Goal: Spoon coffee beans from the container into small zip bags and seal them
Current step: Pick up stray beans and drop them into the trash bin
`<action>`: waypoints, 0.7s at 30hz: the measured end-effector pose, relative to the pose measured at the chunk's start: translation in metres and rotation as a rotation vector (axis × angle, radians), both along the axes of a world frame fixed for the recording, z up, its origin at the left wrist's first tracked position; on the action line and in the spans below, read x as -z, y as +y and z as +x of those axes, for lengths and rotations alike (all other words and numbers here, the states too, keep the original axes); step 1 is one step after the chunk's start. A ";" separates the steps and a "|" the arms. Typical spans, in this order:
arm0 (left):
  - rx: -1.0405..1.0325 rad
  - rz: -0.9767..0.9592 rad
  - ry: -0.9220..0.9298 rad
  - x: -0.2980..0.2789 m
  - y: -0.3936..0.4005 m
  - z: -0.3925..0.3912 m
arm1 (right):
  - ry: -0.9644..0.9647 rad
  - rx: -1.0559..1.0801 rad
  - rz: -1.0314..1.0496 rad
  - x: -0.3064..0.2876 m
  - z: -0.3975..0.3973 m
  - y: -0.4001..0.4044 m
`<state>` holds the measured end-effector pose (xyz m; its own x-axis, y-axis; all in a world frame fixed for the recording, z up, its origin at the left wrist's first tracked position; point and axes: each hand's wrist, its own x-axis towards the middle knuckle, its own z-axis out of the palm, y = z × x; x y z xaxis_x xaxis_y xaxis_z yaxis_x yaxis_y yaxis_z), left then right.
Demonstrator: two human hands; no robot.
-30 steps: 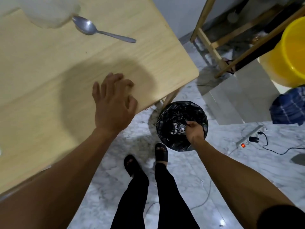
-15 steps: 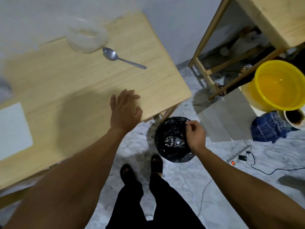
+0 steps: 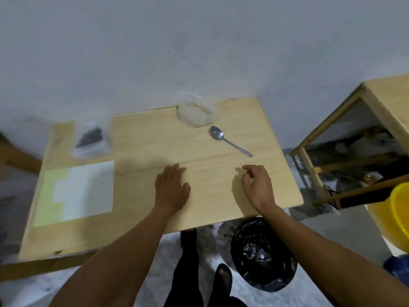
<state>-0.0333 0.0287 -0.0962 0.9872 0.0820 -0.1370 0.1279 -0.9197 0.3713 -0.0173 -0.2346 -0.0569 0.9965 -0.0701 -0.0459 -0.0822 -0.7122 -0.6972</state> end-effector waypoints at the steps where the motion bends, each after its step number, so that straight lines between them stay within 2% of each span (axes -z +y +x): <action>1: -0.022 0.011 0.040 0.002 0.011 0.003 | 0.025 -0.014 -0.046 0.002 0.016 0.009; 3: -0.015 0.021 0.060 0.007 0.026 0.004 | 0.069 -0.005 -0.146 0.004 0.047 0.026; 5: 0.027 0.045 0.002 0.011 0.028 -0.002 | 0.074 0.007 -0.190 0.004 0.076 0.043; 10: 0.016 0.137 -0.010 0.007 0.018 -0.007 | -0.050 0.009 0.033 -0.007 0.134 0.091; 13: -0.005 0.133 -0.004 0.004 0.017 -0.007 | -0.109 -0.144 -0.060 -0.013 0.163 0.112; 16: -0.006 0.111 -0.014 0.003 0.016 -0.006 | -0.096 -0.167 -0.143 -0.011 0.184 0.119; 21: -0.003 0.104 -0.015 0.003 0.016 -0.005 | -0.177 -0.124 -0.040 -0.014 0.184 0.115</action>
<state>-0.0383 0.0450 -0.0997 0.9888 0.0976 -0.1130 0.1256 -0.9530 0.2756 0.1665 -0.1192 -0.0431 0.9899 0.0556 0.1307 0.1291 -0.7367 -0.6638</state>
